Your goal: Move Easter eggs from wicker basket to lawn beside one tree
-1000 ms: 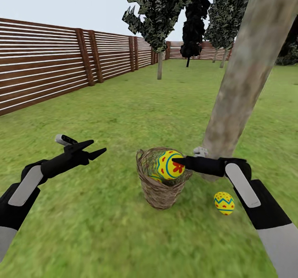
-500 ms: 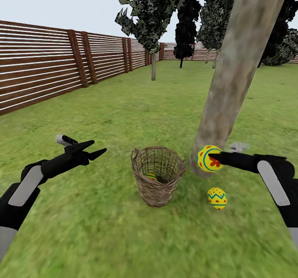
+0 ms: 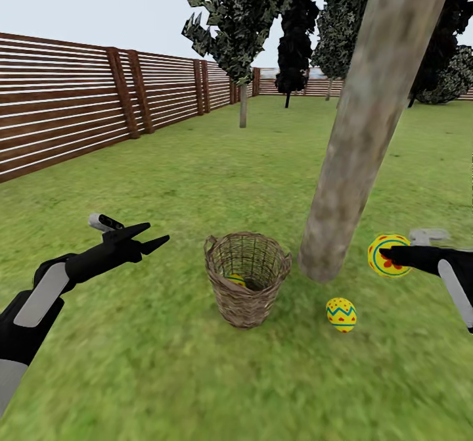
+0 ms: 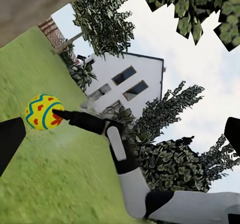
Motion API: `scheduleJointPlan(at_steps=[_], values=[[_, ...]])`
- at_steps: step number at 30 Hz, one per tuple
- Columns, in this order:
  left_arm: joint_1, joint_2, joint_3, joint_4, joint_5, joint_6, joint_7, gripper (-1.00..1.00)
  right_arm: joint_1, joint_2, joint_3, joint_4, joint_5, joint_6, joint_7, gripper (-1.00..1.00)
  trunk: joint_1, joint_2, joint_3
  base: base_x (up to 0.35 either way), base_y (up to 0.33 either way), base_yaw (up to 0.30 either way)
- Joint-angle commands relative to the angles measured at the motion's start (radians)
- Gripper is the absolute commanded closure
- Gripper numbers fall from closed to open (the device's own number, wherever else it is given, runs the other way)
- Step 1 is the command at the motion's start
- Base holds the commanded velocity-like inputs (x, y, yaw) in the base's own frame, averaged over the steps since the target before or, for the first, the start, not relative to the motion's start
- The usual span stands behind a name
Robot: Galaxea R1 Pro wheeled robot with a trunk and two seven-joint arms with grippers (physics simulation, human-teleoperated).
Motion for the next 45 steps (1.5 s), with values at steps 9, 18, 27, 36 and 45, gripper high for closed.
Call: scheduleJointPlan(at_steps=[9,18,27,36,45], values=[[-0.001,-0.022,-0.054,-0.001,0.0,0.002,0.0,-1.0,0.001,0.112,0.068,0.667,0.103,-0.715,0.008,1.0,0.0,0.0,-0.001,0.0,-0.329,0.0],[-0.001,-0.165,-0.159,-0.051,-0.002,-0.011,-0.001,-1.0,-0.019,0.257,0.089,0.899,0.182,-0.855,-0.03,1.0,0.0,0.0,-0.001,0.0,-0.181,0.0],[-0.001,-0.393,-0.392,-0.041,-0.006,-0.119,0.008,-1.0,-0.036,0.252,0.087,0.876,0.19,-0.872,-0.075,1.0,0.029,-0.053,-0.026,0.0,0.0,0.0],[0.0,-0.397,-0.47,-0.037,-0.005,-0.228,0.158,-1.0,-0.036,0.258,0.09,0.888,0.27,-0.898,-0.103,1.0,0.029,-0.053,-0.026,0.094,-0.24,0.0],[-0.001,-0.404,-0.472,-0.037,-0.006,-0.229,0.169,-1.0,-0.036,0.32,0.221,0.934,0.28,-0.899,-0.103,1.0,0.029,-0.053,-0.026,0.266,-0.169,0.0]])
